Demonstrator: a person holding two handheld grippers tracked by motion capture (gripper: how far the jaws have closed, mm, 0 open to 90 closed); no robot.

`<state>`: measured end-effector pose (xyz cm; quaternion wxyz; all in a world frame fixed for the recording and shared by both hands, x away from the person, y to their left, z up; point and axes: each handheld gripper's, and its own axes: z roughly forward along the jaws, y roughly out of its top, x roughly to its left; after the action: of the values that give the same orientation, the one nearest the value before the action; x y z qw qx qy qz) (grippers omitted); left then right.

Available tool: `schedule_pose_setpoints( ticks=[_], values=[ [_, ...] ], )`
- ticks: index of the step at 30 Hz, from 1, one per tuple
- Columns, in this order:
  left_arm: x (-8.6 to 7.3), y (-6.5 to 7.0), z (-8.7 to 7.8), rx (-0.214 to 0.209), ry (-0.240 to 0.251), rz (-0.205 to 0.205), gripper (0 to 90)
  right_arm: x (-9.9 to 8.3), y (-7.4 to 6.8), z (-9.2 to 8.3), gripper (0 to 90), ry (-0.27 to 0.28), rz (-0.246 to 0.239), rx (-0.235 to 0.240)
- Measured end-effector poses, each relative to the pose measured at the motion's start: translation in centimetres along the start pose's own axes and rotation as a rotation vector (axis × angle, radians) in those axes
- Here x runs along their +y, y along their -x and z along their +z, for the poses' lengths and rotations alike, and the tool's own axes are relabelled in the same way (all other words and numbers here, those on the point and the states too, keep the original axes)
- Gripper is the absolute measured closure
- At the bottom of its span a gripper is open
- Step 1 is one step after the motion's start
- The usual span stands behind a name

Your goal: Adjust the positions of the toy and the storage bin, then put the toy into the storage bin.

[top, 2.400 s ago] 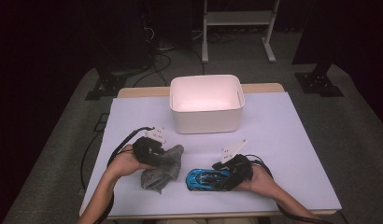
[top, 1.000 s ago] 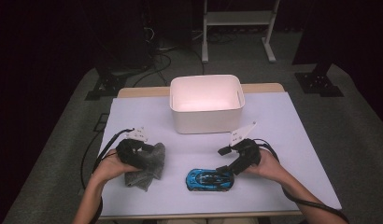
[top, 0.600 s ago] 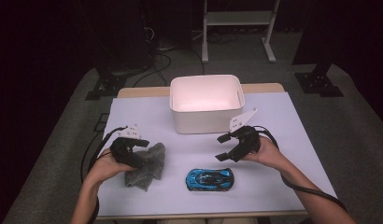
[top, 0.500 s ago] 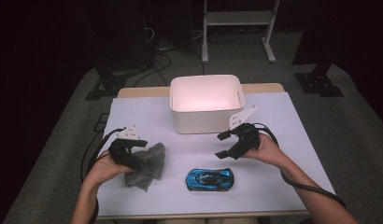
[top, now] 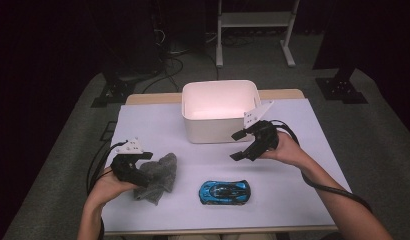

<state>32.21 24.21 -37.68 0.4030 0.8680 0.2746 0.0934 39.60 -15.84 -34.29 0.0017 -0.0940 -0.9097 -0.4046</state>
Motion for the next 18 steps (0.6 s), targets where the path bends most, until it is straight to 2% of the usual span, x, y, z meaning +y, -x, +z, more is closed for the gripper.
schedule_pose_setpoints(
  ticks=[10, 18],
  values=[
    [0.0, 0.0, -0.2, 0.000, 0.006, 0.009, 9.6, 2.0, 0.4, -0.2, 20.8, 0.002, -0.032, 0.003],
    [-0.3, 0.1, 0.0, -0.008, -0.002, 0.000, 9.2, 3.7, 0.9, -0.4, 21.0, -0.006, -0.062, 0.010]
  ],
)
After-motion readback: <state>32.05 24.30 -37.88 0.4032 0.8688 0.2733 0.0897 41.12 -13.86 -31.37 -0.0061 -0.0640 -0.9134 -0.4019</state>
